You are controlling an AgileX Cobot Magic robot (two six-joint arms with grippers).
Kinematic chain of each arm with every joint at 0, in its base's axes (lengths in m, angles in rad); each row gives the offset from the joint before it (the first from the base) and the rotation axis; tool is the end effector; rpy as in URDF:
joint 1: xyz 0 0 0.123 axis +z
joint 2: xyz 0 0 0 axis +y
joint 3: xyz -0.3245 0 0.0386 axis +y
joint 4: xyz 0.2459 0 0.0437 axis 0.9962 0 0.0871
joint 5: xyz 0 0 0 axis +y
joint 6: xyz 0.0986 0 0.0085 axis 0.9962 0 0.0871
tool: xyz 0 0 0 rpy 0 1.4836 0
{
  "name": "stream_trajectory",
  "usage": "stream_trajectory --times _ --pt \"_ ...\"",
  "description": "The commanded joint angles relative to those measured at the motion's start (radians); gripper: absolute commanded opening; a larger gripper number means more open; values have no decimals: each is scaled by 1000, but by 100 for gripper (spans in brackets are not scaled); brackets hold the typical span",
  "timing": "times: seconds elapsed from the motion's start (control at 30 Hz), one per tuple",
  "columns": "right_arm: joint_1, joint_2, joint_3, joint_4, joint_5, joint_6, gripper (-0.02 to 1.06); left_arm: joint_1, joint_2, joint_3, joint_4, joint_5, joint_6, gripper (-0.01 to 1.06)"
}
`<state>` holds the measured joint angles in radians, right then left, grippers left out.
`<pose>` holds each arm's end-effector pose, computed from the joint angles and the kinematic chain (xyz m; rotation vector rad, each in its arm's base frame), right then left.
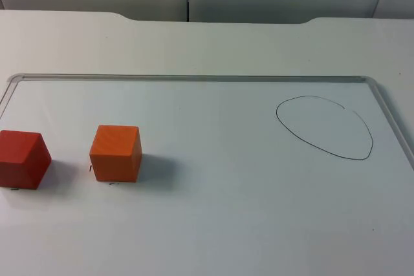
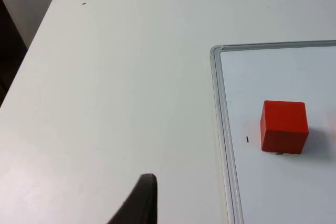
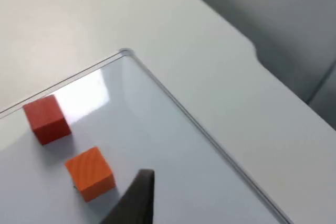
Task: Pick up one cube with the left hand and another cube with the right hand. First place the cube in the right hand at the target position, then stack the cube in the left hand on top.
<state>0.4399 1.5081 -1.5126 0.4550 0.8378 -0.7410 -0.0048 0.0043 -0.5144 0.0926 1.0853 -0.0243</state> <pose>0.2901 0.1723 0.4343 -1.0985 1.9593 0.3840 -0.0439 0.0083 0.2750 -0.0263 2.0564 0.0930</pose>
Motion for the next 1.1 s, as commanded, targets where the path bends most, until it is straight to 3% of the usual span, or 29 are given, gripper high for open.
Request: stream_trajectory --times 0.0,0.23,0.53,1.07 --pt "71 81 -55 -21 21 -29 104 0 -4 2 -1 -8 -2 98" --pt "232 299 -122 -92 34 -56 104 0 -4 2 -1 -8 -2 98" --pt "342 497 -124 -155 22 -124 104 0 -4 2 -1 -8 -2 98" --pt "351 700 -139 -183 -139 -160 104 0 -4 2 -1 -8 -2 98"
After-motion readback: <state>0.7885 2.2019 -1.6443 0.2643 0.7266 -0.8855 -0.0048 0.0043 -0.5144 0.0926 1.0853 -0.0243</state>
